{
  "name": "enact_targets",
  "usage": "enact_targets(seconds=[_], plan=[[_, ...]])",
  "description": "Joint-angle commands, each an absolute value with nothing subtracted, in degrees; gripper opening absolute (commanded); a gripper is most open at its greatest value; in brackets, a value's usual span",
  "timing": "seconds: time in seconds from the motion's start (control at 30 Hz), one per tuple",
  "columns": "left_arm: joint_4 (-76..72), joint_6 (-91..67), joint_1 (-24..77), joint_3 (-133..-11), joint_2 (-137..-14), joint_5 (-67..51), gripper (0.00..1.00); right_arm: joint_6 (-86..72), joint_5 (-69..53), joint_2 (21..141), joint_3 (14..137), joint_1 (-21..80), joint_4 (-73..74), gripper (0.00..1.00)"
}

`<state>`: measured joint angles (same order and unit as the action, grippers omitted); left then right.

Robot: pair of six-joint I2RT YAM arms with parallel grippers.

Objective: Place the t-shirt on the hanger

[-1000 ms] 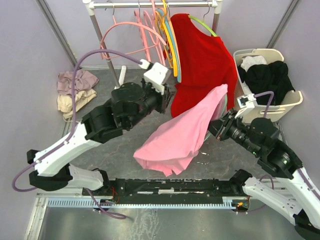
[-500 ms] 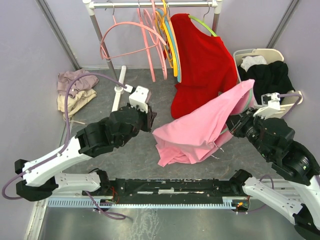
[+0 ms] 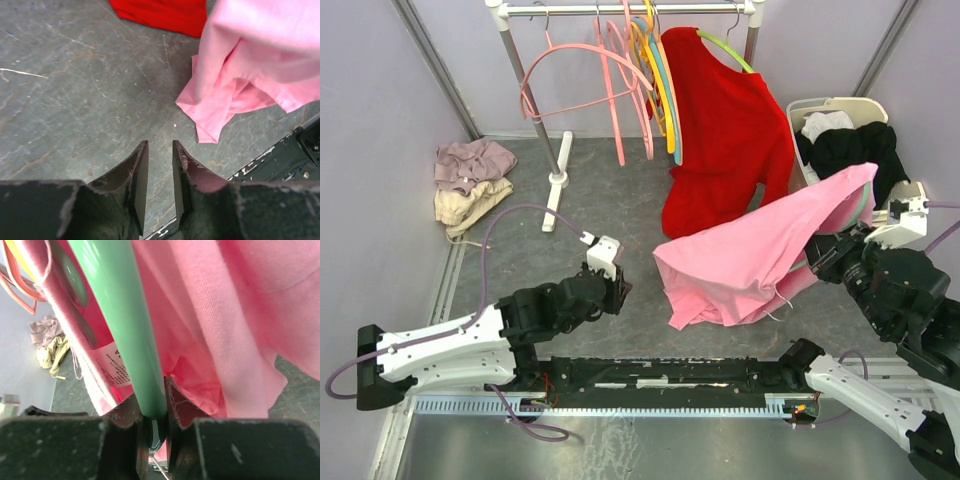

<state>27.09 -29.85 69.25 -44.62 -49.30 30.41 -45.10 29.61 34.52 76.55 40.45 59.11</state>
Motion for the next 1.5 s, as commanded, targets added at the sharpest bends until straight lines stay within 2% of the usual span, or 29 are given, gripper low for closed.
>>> enact_targets(seconds=[0.0, 0.07, 0.1, 0.13, 0.17, 0.3, 0.43, 0.67, 0.8, 0.83, 0.9, 1.03, 1.07, 1.23, 1.33, 1.47], plan=[[8.04, -27.94, 70.13, -37.19, -45.83, 26.18, 0.34, -46.50, 30.43, 35.43, 81.41, 40.35, 55.83, 0.01], [3.16, -26.82, 70.18, -34.59, -46.23, 24.50, 0.36, -46.75, 29.65, 35.74, 82.02, 40.41, 55.96, 0.01], [0.76, -26.15, 70.14, -33.60, -46.59, 23.89, 0.42, -46.89, 29.17, 35.95, 82.25, 40.38, 56.06, 0.01], [-2.07, -25.80, 70.14, -32.64, -46.92, 23.72, 0.55, -46.97, 28.78, 36.09, 82.55, 40.39, 56.26, 0.01], [-3.69, -25.45, 70.20, -32.01, -47.13, 23.48, 0.59, -47.16, 28.56, 36.24, 82.87, 40.37, 56.51, 0.01], [-9.36, -23.46, 70.14, -30.32, -46.93, 23.26, 0.66, -47.49, 27.52, 36.39, 83.55, 40.43, 57.39, 0.01], [-10.58, -20.93, 70.14, -30.49, -47.92, 26.14, 0.70, -47.71, 27.01, 36.01, 83.71, 40.49, 57.96, 0.01], [-13.30, -18.35, 70.02, -31.27, -52.14, 27.78, 0.71, -48.42, 26.47, 35.36, 83.73, 40.44, 58.05, 0.01], [-12.85, -18.20, 69.69, -32.15, -54.71, 30.91, 0.67, -48.64, 26.37, 35.16, 84.30, 40.57, 58.41, 0.01], [-13.25, -18.13, 69.63, -32.23, -54.91, 31.34, 0.63, -48.69, 26.37, 35.09, 84.43, 40.60, 58.52, 0.01], [-14.05, -17.75, 69.15, -32.40, -55.19, 31.46, 0.47, -48.89, 26.34, 34.86, 84.55, 40.74, 58.58, 0.01], [-13.17, -16.07, 68.60, -34.30, -54.88, 32.68, 0.05, -49.29, 27.11, 34.01, 84.15, 40.87, 59.29, 0.01], [-12.52, -15.58, 68.49, -34.98, -54.71, 34.23, 0.03, -49.44, 27.49, 33.71, 83.76, 40.92, 59.31, 0.01], [-8.80, -13.52, 67.14, -38.40, -53.56, 34.60, 0.03, -50.14, 29.20, 32.49, 82.07, 41.43, 59.08, 0.01], [-5.65, -15.44, 67.15, -37.52, -51.36, 30.32, 0.03, -50.16, 30.07, 32.64, 82.10, 41.82, 58.88, 0.01], [-11.01, -16.60, 67.15, -29.21, -45.10, 20.79, 0.24, -49.88, 30.83, 32.95, 82.61, 42.57, 58.20, 0.01]])
